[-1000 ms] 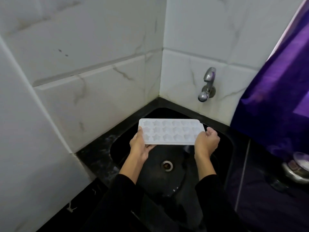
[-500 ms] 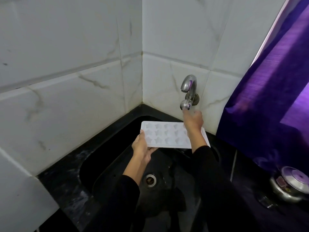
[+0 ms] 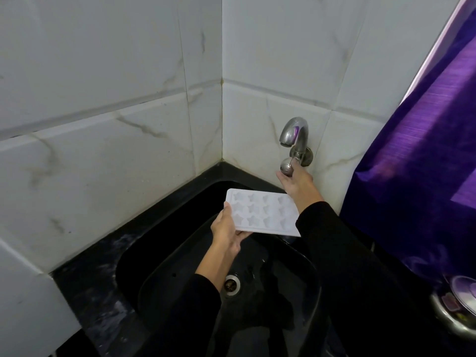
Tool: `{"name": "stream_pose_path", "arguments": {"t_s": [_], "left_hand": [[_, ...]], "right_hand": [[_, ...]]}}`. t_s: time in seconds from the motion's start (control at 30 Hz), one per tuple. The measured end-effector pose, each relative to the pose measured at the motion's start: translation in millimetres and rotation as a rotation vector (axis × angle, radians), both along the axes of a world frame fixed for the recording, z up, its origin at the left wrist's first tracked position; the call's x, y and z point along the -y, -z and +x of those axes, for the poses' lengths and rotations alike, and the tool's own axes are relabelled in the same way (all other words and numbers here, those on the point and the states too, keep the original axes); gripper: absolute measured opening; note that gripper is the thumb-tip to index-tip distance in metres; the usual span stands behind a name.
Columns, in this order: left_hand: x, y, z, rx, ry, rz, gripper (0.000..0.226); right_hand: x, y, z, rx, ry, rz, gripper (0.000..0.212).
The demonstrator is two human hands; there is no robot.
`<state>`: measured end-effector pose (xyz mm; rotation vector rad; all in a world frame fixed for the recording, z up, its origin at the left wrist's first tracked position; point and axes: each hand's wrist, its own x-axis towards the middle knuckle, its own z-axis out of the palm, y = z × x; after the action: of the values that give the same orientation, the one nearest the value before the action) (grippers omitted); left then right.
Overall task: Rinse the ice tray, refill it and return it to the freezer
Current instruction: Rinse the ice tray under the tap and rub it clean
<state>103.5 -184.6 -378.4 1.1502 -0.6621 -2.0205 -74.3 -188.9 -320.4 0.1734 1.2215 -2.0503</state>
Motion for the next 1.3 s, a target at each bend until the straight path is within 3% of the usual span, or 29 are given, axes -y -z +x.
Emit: {"name": "stream_pose_path", "arguments": {"t_s": [0.2, 0.37, 0.57, 0.67, 0.77, 0.93, 1.03, 1.2, 1.3], "left_hand": [[-4.4, -0.3, -13.0, -0.005, 0.024, 0.019, 0.037], [-4.6, 1.9, -19.9, -0.004, 0.021, 0.035, 0.035], [-3.9, 4.9, -23.5, -0.016, 0.028, 0.045, 0.03], [-3.2, 7.1, -23.5, -0.031, 0.031, 0.061, 0.033], [-5.0, 9.4, -24.0, -0.043, 0.026, 0.084, 0.037], [-7.4, 14.6, -19.9, 0.003, 0.031, 0.089, 0.041], [-8.0, 18.1, -14.5, 0.032, 0.049, 0.072, 0.043], [-7.6, 17.1, -7.6, 0.026, 0.028, 0.065, 0.039], [-10.0, 16.1, -7.9, 0.03, 0.032, 0.062, 0.039]], "right_hand": [[-4.8, 1.2, -5.2, -0.024, 0.029, 0.075, 0.035], [-4.5, -0.5, -8.4, -0.054, 0.073, 0.146, 0.043], [0.9, 0.9, -9.3, -0.186, 0.006, 0.292, 0.037], [2.5, 2.9, 11.6, -0.493, -0.015, 0.509, 0.047], [-12.0, 24.9, 54.7, -1.024, -0.173, 0.776, 0.071], [-48.7, 61.0, 99.7, -1.69, -0.664, 0.975, 0.057], [-60.7, 66.8, 82.7, -1.604, -0.88, 1.117, 0.069], [-69.1, 65.4, 64.2, -1.221, -0.67, 1.42, 0.091], [-53.6, 62.7, 91.5, -1.36, -0.679, 1.233, 0.081]]}}
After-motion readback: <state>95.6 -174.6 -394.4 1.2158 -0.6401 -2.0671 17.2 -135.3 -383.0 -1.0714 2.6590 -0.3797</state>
